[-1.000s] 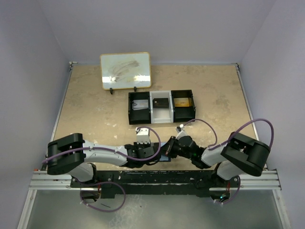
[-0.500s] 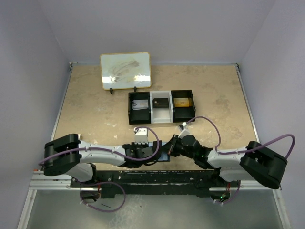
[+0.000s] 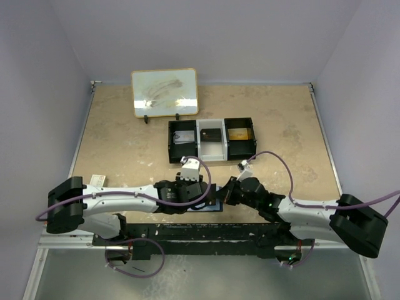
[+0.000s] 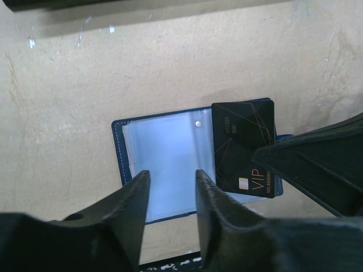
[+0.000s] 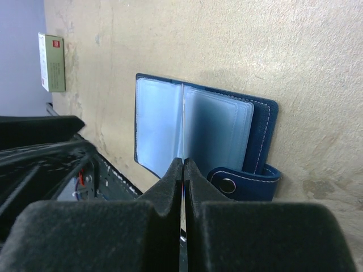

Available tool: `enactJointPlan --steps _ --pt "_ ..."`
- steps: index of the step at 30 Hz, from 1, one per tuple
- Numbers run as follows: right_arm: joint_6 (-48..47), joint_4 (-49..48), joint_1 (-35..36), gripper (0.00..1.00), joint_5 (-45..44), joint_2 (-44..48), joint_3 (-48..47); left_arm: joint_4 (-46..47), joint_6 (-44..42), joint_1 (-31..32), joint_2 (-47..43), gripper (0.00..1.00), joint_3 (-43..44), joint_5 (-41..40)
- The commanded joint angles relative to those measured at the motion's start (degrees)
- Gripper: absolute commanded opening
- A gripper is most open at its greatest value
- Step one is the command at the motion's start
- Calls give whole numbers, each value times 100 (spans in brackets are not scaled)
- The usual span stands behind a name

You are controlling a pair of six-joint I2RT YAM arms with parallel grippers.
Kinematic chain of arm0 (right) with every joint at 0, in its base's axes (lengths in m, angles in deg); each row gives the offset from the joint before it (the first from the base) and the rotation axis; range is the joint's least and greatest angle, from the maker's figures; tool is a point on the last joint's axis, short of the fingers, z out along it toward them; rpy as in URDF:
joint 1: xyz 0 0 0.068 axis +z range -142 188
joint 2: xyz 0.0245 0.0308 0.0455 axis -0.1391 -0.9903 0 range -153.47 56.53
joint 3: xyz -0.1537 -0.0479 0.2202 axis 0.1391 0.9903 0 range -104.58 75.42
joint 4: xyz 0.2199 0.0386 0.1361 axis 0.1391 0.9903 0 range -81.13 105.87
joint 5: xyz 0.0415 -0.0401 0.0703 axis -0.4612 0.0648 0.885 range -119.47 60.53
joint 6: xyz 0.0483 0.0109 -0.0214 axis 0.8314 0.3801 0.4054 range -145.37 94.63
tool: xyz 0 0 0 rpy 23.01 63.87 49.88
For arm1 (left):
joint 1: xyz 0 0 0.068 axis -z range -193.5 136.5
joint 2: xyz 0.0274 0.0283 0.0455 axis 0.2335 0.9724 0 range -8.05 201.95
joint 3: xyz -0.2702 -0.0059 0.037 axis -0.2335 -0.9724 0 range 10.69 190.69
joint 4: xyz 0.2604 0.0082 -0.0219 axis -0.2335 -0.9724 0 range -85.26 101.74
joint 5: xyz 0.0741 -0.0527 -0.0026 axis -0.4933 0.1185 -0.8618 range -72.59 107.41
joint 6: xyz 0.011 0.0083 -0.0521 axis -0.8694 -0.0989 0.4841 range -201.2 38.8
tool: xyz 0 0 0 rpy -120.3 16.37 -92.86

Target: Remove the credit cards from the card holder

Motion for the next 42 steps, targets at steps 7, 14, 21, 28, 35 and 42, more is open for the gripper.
enactJointPlan --steps 7,14,21,28,35,42 --pt "-956 -25 -18 0 -241 688 -327 250 -2121 -1907 -1325 65 648 1602" --pt "-1686 351 -18 0 -286 1116 -626 -417 -2815 -3561 -1596 71 788 1906" --pt "-2027 453 -23 0 -298 1147 -693 -547 -3046 -4550 -2117 72 312 1012" --pt "-2599 612 -25 0 -1015 1226 -860 -651 -3026 -4550 -2648 72 320 257" --pt "-4945 371 -18 0 -1340 1297 -1273 -570 -3120 -4551 -2626 72 324 109" --pt "-7167 45 -18 0 -1304 1155 -1523 -844 -3043 -4553 -2508 74 481 -230"
